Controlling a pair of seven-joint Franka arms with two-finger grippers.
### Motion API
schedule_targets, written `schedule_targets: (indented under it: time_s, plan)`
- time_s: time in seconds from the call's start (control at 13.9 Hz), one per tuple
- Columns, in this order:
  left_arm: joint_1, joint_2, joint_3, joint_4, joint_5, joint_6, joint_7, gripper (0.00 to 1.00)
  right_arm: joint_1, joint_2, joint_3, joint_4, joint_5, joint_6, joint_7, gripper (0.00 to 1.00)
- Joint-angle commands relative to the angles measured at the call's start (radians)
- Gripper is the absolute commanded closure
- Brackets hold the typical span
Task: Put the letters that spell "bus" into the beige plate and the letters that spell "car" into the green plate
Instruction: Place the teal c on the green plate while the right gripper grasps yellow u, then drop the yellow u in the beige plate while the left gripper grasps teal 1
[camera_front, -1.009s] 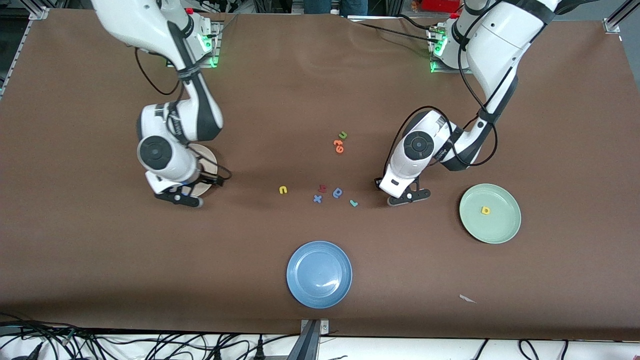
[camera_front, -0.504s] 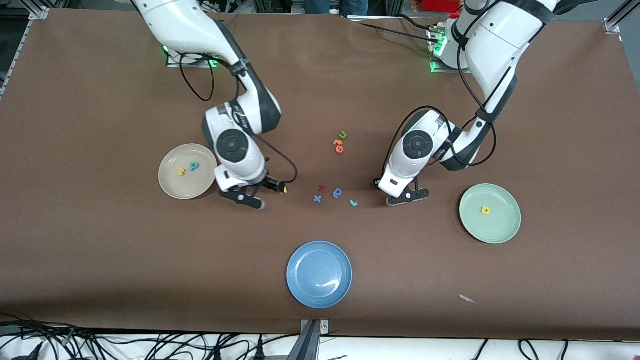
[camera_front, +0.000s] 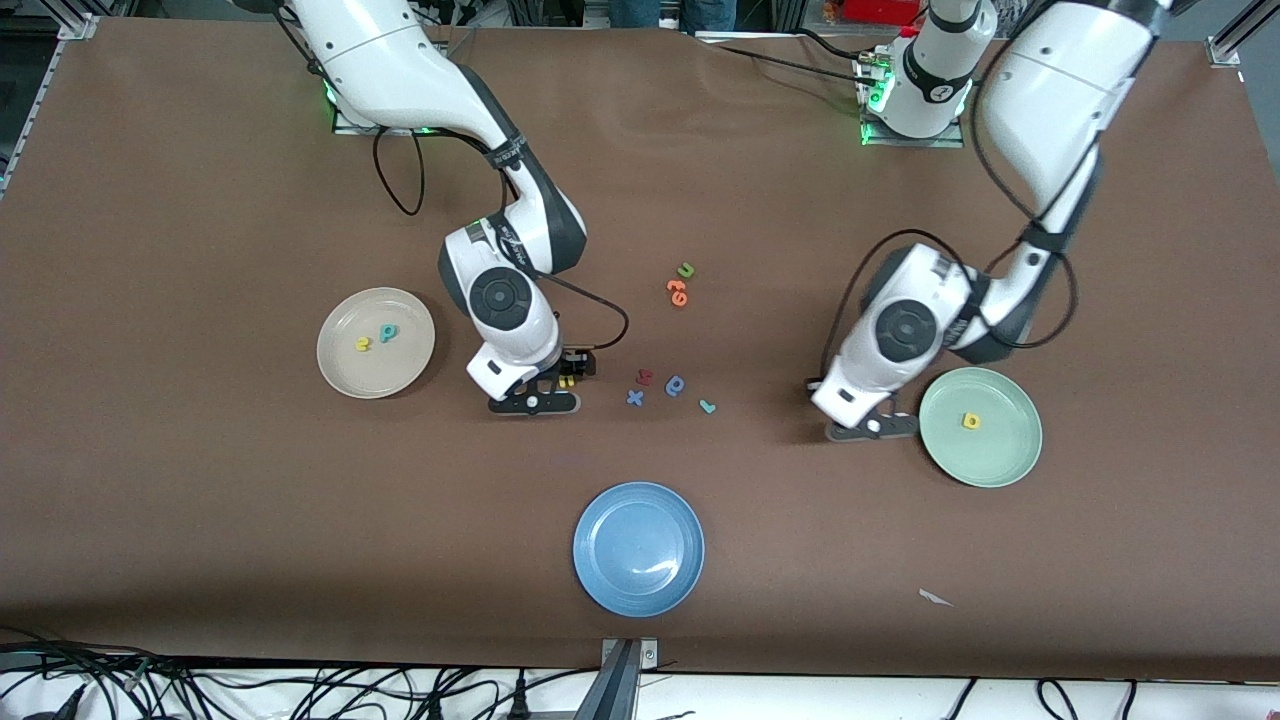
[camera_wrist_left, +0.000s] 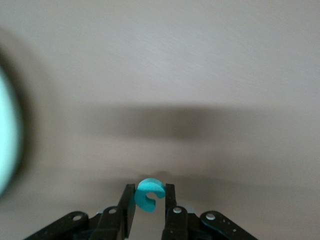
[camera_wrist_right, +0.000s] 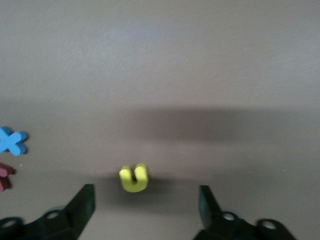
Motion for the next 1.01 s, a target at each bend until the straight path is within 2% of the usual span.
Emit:
schedule_targets:
  time_s: [0.0,0.07,0.29,0.36,0.43,0.5,0.58,0.65,0.72,0.79,0.94]
  plan:
    - [0.090,-0.025,-0.007,0.035,0.022,-0.088,0.221,0.79,0.014,0.029,-0.004,0.026,0.008,0.011,-0.020,0.46]
    - [0.127,-0.026,-0.007,0.037,0.027,-0.090,0.295,0.79,0.014,0.032,-0.004,0.026,0.008,0.018,-0.020,0.50]
    - [0.197,-0.016,0.002,0.037,0.037,-0.085,0.491,0.77,0.014,0.050,-0.004,0.026,-0.005,0.053,-0.020,0.50]
    - [0.204,-0.005,0.008,0.038,0.081,-0.080,0.543,0.58,0.015,0.053,-0.004,0.026,-0.006,0.072,-0.018,0.50]
    - [0.204,0.007,0.010,0.052,0.141,-0.080,0.586,0.24,0.014,0.053,-0.004,0.026,-0.006,0.078,-0.018,0.50]
    - [0.201,0.020,0.008,0.072,0.169,-0.080,0.614,0.00,0.014,0.055,-0.004,0.026,-0.006,0.080,-0.018,0.50]
    - [0.196,0.021,0.002,0.089,0.154,-0.082,0.605,0.00,0.015,0.058,-0.004,0.026,-0.006,0.081,-0.018,0.54]
    - [0.189,0.021,-0.001,0.104,0.083,-0.085,0.564,0.00,0.015,0.058,-0.004,0.026,-0.006,0.083,-0.015,0.78]
    - [0.175,0.021,-0.001,0.114,-0.035,-0.085,0.493,0.00,0.015,0.058,-0.004,0.026,-0.005,0.083,-0.010,0.97]
    - [0.146,0.021,-0.001,0.115,-0.127,-0.085,0.414,0.00,0.014,0.056,-0.004,0.026,-0.005,0.081,-0.015,1.00]
    - [0.071,0.023,-0.001,0.115,-0.171,-0.077,0.220,0.00,0.009,0.044,-0.008,0.027,0.003,0.067,-0.018,1.00]
